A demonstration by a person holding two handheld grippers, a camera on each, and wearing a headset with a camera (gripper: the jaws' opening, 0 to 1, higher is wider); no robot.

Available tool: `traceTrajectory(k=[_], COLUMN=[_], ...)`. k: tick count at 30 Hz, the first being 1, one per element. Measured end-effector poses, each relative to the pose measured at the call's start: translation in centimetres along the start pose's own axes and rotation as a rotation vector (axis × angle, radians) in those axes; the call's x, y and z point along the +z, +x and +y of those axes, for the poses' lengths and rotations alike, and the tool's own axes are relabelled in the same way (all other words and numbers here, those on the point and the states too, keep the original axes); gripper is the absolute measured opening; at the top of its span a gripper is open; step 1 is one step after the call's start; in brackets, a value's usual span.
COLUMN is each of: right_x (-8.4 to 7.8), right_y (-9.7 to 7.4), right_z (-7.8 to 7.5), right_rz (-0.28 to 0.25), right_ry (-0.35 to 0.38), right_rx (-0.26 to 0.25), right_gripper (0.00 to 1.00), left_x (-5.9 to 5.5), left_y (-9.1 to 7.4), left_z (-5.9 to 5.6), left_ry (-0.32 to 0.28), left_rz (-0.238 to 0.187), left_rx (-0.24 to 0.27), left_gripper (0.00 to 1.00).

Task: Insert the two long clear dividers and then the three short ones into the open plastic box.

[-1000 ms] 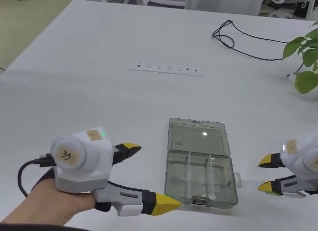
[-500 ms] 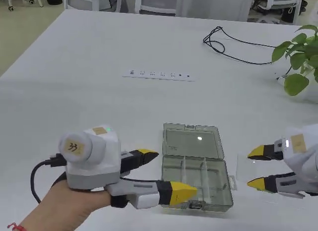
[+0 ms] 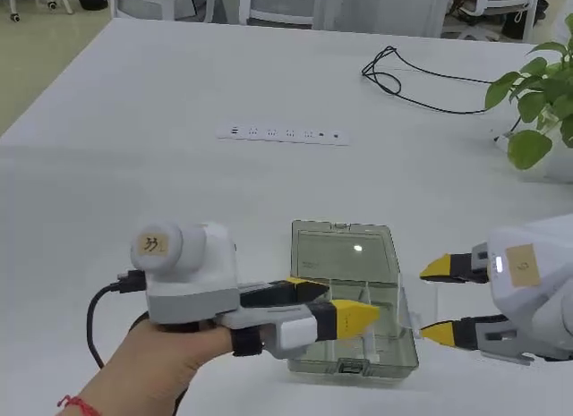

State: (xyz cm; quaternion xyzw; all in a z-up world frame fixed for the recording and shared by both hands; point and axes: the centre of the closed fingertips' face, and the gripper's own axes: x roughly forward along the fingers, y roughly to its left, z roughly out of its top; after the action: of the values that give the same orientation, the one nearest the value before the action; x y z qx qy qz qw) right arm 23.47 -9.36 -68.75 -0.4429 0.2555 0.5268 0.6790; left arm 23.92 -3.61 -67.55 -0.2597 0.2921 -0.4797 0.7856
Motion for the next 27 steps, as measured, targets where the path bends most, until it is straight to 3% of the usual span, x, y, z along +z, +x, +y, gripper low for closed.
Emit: traceTrajectory(k=[12,27], right_x=[2.3,3.0], right_y=[-0.2,-0.4], right_z=[0.8,1.3], right_rz=[-0.022,-0.016], right_ry=[-0.024,-0.056], right_rx=[0.005,0.01], right_gripper=[0.33,0.33], left_x=[-1.1,-1.7], left_y=[2.1,2.5], left_z=[-2.0,-2.6], left_ry=[-0.073,-0.098], left_rz=[0.029,0.048], left_rx=[-0.08,-0.108], left_gripper=[0.3,0.09])
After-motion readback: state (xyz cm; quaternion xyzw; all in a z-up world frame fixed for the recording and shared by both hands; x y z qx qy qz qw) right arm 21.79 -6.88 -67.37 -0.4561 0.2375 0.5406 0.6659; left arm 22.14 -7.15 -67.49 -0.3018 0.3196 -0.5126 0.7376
